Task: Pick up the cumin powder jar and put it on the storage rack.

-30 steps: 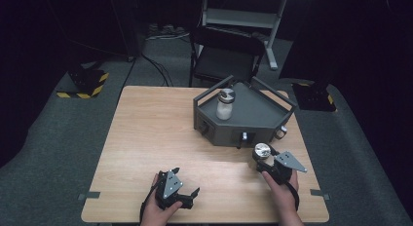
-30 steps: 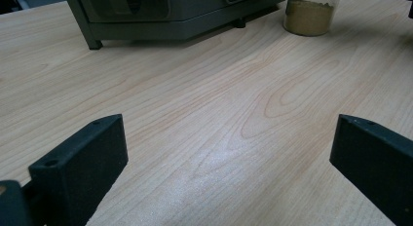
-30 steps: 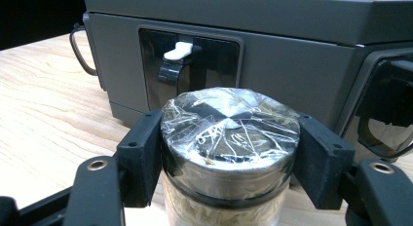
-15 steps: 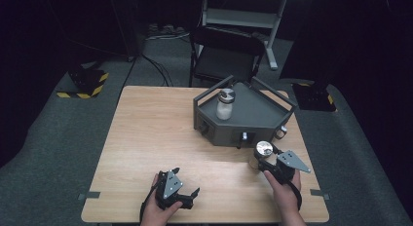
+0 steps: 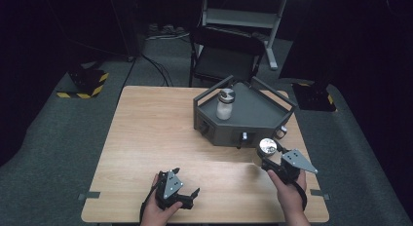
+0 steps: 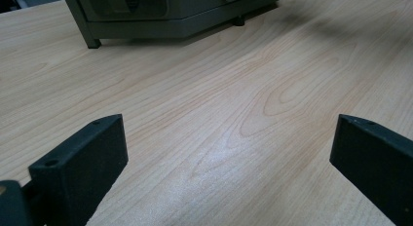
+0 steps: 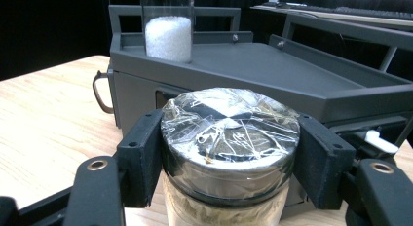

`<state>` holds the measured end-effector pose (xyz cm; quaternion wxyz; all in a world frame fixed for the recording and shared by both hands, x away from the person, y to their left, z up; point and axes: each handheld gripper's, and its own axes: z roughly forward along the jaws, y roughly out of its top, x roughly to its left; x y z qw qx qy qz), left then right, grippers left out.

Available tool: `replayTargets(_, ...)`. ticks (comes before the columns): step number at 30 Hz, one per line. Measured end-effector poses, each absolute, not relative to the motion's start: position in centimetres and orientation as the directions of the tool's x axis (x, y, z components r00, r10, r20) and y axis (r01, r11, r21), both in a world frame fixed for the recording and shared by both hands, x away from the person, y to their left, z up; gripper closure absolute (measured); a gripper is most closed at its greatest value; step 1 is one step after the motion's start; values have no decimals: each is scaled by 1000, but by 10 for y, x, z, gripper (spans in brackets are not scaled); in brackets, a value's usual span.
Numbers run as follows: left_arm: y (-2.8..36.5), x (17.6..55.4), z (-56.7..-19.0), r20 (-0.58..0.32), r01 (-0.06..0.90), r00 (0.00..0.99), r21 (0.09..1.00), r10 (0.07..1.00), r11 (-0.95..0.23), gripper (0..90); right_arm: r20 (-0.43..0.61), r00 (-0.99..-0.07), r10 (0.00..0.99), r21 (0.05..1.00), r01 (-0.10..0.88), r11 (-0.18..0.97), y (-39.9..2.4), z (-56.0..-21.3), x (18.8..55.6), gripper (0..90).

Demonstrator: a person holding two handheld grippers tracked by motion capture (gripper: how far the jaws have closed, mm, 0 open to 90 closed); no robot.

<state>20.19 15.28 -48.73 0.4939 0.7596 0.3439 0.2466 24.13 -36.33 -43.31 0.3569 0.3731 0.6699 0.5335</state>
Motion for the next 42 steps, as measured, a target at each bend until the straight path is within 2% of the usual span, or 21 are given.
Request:
replayTargets(19, 154, 202, -488, 31, 279, 644, 921, 764, -273, 7, -75, -466, 882, 989, 77, 125, -367, -409, 232, 351)
replayTargets(42, 154, 203, -487, 25, 283, 646, 920, 763, -270, 7, -81, -467, 881, 993, 36, 111, -364, -370, 240, 351)
